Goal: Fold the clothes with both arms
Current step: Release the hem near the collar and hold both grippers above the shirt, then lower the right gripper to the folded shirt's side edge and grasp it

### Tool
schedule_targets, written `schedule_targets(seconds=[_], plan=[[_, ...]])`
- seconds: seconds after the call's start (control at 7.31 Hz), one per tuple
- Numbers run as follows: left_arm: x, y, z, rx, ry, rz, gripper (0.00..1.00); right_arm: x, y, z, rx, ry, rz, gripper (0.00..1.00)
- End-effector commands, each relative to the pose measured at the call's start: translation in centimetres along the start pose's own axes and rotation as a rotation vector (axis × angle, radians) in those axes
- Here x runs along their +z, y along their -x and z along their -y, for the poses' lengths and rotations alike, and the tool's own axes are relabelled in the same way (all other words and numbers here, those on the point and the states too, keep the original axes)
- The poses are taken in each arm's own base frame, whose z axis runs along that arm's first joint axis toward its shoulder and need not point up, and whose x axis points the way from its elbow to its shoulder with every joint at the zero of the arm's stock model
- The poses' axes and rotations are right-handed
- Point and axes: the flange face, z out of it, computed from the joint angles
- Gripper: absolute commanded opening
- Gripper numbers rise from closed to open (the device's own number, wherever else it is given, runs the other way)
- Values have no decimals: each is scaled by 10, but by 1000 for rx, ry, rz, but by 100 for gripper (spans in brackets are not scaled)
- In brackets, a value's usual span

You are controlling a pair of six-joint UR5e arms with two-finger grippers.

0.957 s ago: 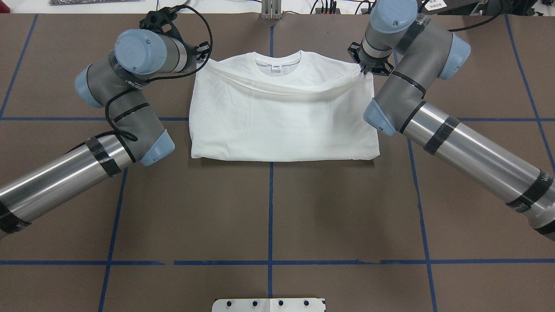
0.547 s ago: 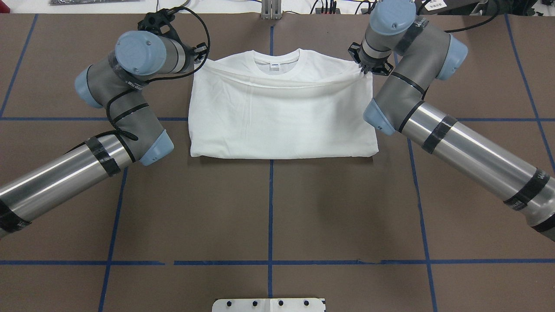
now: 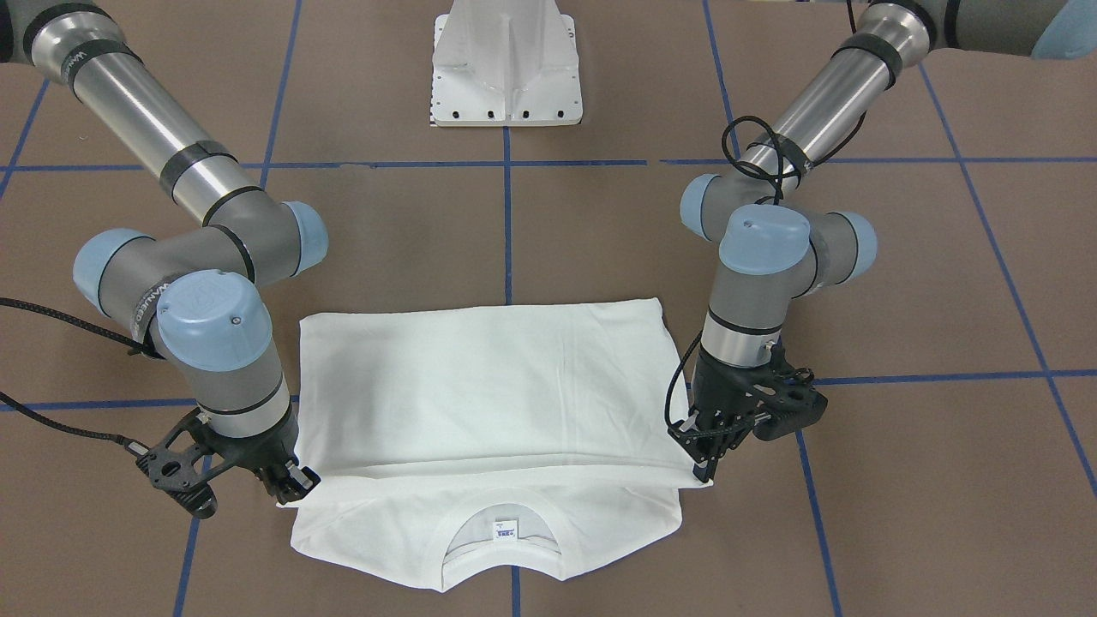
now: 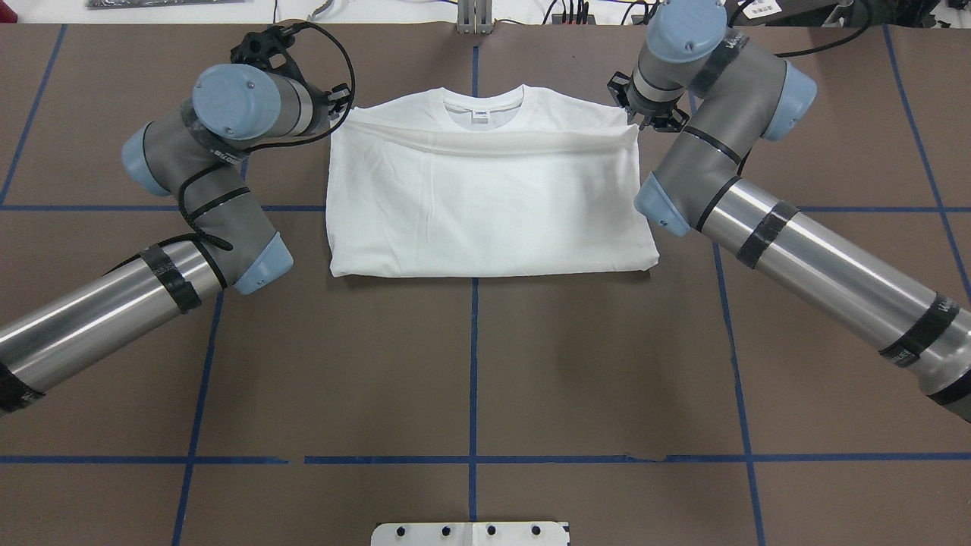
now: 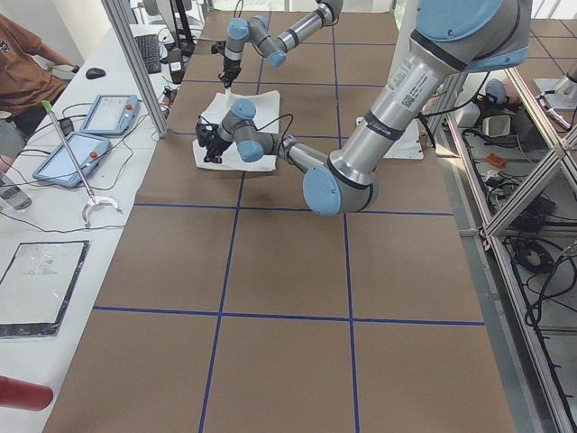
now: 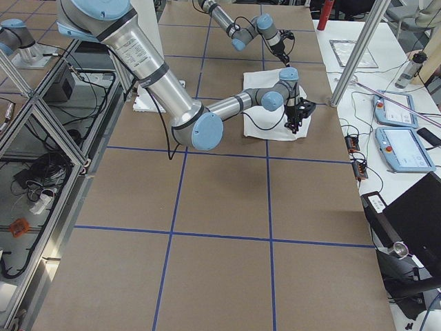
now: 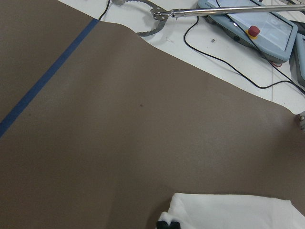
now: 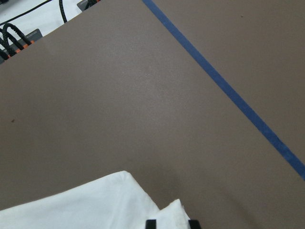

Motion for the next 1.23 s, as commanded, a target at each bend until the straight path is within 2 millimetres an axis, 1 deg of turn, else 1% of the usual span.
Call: schedule_targets(seconds=[0.0,0.14,0.27,0.41,0.55,0.68,0.82,0.96,1.09], plan=[[0,19,3,1,-2,-16,43,-3,10,0,4,1,5,79],[-9,23,11,-5,-9,-28,43,-19,16,1,13,8,36,79],[-26,27,15,34,10,-53,43,-39,-16,-9,21,66,68,79],[-33,29,17,39,17,-64,44,-58,-59,-40,67,116,103,79],[-32,36,15,41,19,-58,44,-61,-97,-82,88,160,100,79],[-39,34,15,42,20,-68,44,-68,-117,-105,129,185,100,81],[-43,32,15,44,18,-73,44,-62,-138,-130,143,209,74,81],[-44,37,13,44,19,-72,46,-57,-144,-140,182,218,57,83],[-49,33,14,45,16,-82,46,-51,-146,-153,184,207,48,84]])
